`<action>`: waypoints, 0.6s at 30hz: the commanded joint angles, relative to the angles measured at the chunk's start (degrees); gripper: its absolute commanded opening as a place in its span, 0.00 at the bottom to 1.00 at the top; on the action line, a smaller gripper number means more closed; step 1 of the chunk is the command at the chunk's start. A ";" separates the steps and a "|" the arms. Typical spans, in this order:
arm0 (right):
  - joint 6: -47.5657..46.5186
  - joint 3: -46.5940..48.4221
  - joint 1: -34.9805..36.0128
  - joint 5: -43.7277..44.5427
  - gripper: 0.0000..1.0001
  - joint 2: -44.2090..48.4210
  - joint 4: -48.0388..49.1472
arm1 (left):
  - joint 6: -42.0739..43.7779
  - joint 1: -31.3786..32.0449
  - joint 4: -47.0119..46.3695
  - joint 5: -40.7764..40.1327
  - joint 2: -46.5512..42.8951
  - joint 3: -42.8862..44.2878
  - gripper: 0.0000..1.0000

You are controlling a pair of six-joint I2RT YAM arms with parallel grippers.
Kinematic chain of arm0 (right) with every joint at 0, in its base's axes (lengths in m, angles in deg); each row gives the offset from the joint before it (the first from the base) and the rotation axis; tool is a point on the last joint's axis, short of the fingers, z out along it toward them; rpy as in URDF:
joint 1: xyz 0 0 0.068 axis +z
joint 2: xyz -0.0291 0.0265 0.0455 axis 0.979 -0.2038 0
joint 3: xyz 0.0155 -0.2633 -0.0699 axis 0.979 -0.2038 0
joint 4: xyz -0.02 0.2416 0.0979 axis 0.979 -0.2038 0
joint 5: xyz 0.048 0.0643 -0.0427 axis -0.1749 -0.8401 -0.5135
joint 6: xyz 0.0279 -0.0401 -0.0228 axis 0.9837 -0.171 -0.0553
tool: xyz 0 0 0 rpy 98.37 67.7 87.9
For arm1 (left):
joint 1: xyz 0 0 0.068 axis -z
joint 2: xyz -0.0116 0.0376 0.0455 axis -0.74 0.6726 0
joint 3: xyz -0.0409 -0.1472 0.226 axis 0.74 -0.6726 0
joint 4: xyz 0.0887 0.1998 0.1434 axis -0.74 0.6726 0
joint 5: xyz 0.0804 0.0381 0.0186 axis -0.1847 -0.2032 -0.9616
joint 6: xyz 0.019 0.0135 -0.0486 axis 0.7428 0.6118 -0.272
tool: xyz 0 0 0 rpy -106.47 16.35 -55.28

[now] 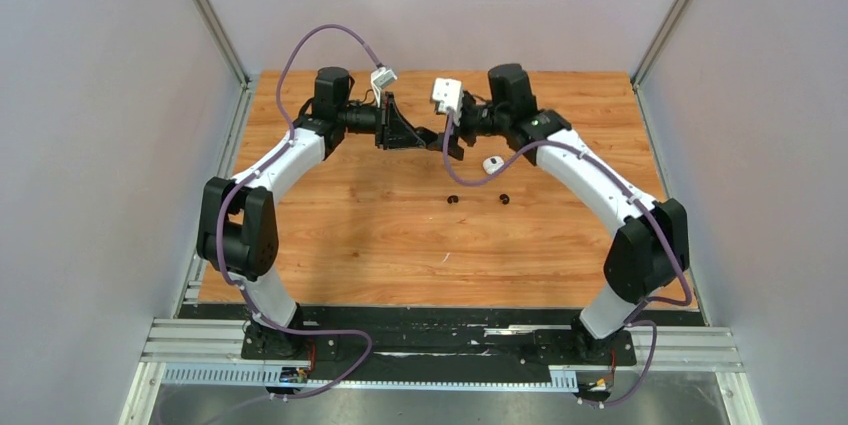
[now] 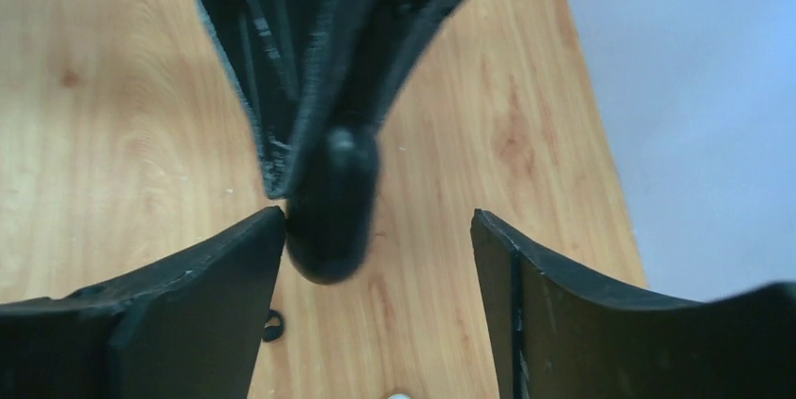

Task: Insert the wireless bluetooth earbuds into the charging case
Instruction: Pick up the charging case at the center of the board, then open the charging case.

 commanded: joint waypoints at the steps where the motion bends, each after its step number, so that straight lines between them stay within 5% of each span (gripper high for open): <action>1: 10.65 12.97 -6.47 -15.81 0.78 -4.12 -19.64 | 11.38 0.34 3.43 6.47 -3.07 1.74 0.00; 7: 20.61 15.63 -9.34 -28.77 0.84 -7.87 -18.73 | 18.16 0.34 1.96 6.05 -5.93 -0.47 0.00; 18: 23.21 16.16 -8.85 -33.70 0.66 -10.14 -15.71 | 11.99 0.59 -6.03 5.46 -7.43 -3.91 0.00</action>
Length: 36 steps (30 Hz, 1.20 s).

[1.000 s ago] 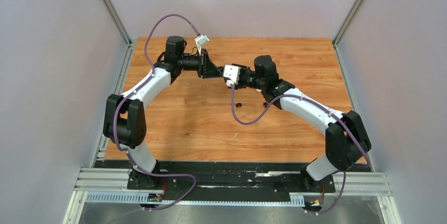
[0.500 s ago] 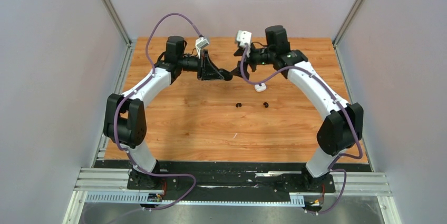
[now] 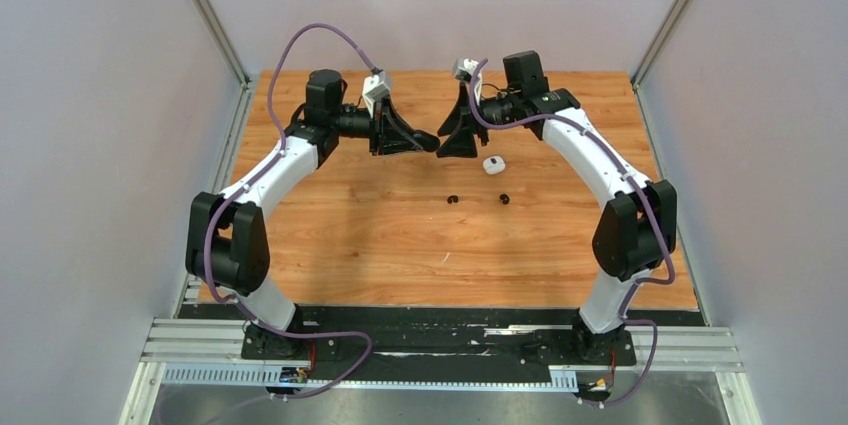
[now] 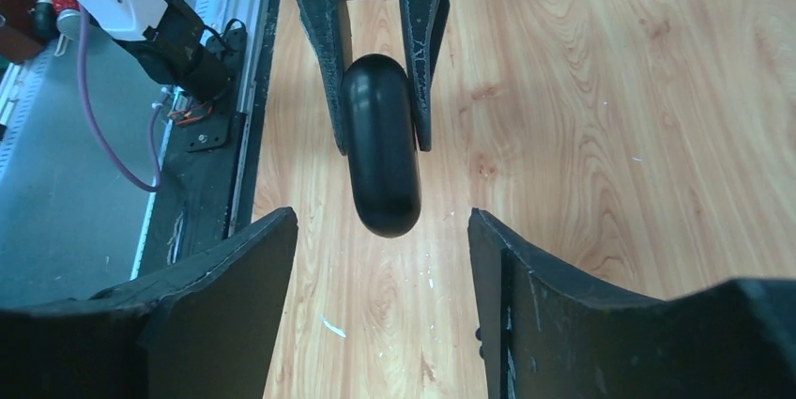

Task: Insert the wireless bluetooth earbuds into the charging case
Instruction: Open the charging case.

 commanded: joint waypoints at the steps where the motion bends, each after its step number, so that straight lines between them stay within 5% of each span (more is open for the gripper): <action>1: 2.74 2.71 0.68 -3.54 0.66 -1.22 2.56 | -2.00 0.62 -3.52 1.40 -1.83 0.28 0.00; 9: 11.56 5.05 1.14 7.41 0.54 -3.47 8.31 | -2.50 0.96 -3.20 2.69 -2.04 0.73 0.00; 21: 18.65 5.58 -2.31 5.26 0.41 -4.30 12.53 | 0.98 1.28 2.07 1.68 -1.59 2.84 0.00; 36: 18.81 0.71 -2.38 -1.59 0.40 -1.70 12.85 | -25.43 0.90 -22.46 -3.99 -0.40 -1.65 0.00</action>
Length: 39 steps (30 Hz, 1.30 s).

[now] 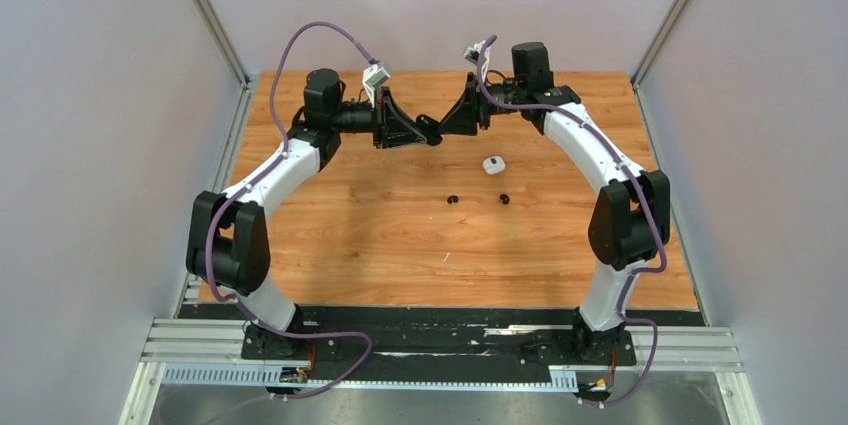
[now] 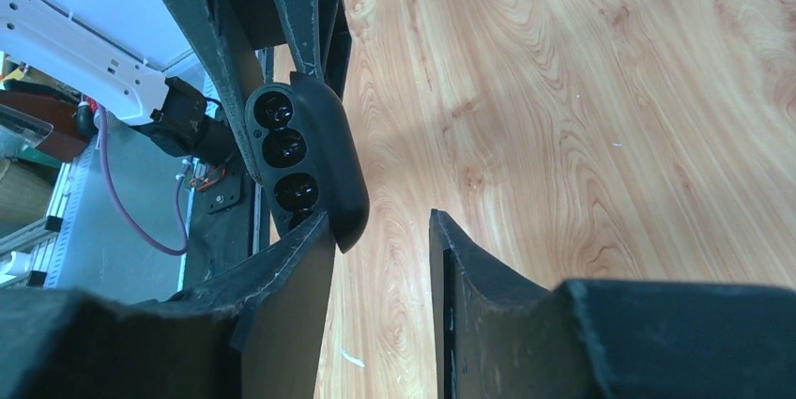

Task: Insert the wireless bluetooth earbuds into the charging case
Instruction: Open the charging case.

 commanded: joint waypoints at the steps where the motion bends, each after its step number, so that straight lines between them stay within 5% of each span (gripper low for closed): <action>1: 0.15 -0.91 -0.11 -2.06 0.38 2.37 1.71 | -9.97 0.33 -13.48 -0.41 -0.32 -0.89 0.00; 4: 0.47 -0.67 -0.18 -2.18 0.18 2.21 2.18 | -10.84 0.34 -14.10 -0.19 -0.29 -1.29 0.00; 10: 1.72 0.74 -0.11 -2.59 0.00 1.69 5.19 | -6.07 0.35 -6.62 -1.90 -0.59 -1.58 0.03; 12: -0.42 1.08 -0.11 -1.44 0.00 1.90 4.84 | -3.06 0.35 -0.22 -4.16 -0.59 -0.61 0.17; 14: -5.87 2.10 -0.11 -0.28 0.00 2.24 1.57 | -0.16 0.35 9.67 -7.16 -0.42 1.75 0.50; 21: -33.72 1.74 0.50 5.00 0.00 6.21 -10.14 | 18.20 -0.51 52.49 -2.37 4.38 21.39 0.73; 24: -44.31 -1.68 1.91 7.79 0.00 8.74 -11.79 | 22.59 -0.78 63.36 -0.80 9.85 30.93 0.81; 27: -50.01 -4.04 3.47 9.73 0.00 10.69 -12.63 | 23.25 -0.78 69.91 -0.71 13.75 35.66 0.82; 39: -56.25 -5.34 8.16 15.68 0.00 11.92 -13.25 | 8.00 -0.45 66.89 1.66 19.93 38.71 0.70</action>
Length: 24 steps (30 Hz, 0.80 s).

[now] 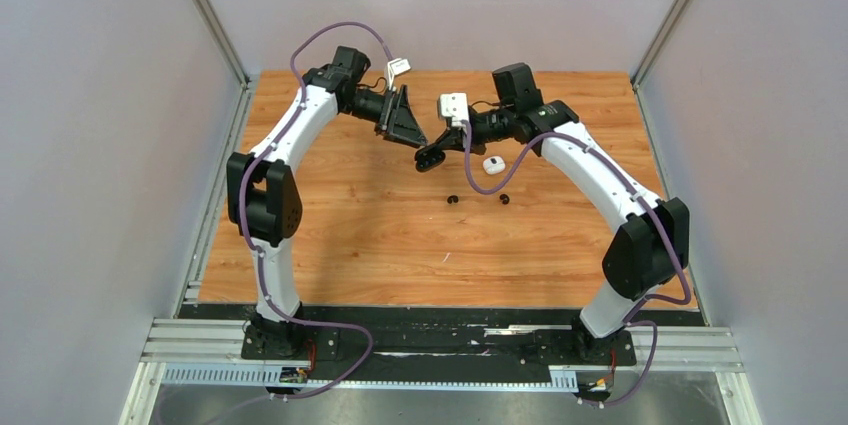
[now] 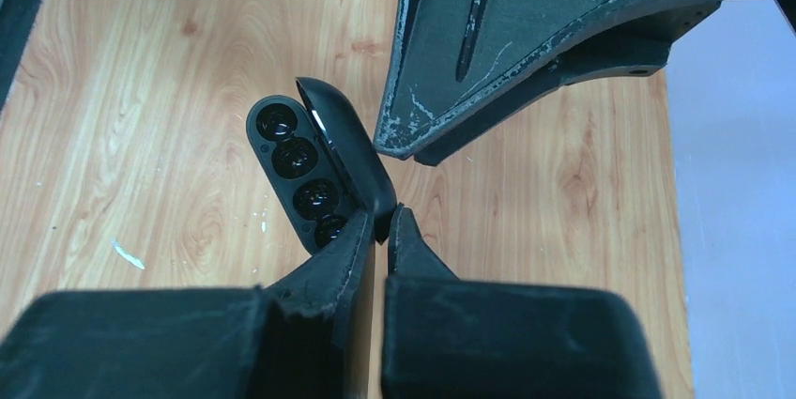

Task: Insert the wireless bluetooth earbuds into the charging case
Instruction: Open the charging case.

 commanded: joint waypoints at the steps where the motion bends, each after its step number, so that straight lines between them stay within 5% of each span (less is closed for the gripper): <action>1: -4.00 1.01 0.77 2.10 0.00 1.22 0.94 | -4.04 0.05 0.38 2.93 -1.47 1.77 0.69; 24: -2.97 2.52 3.62 8.15 0.00 -1.09 1.98 | 0.19 1.81 5.99 0.06 -1.19 2.54 0.45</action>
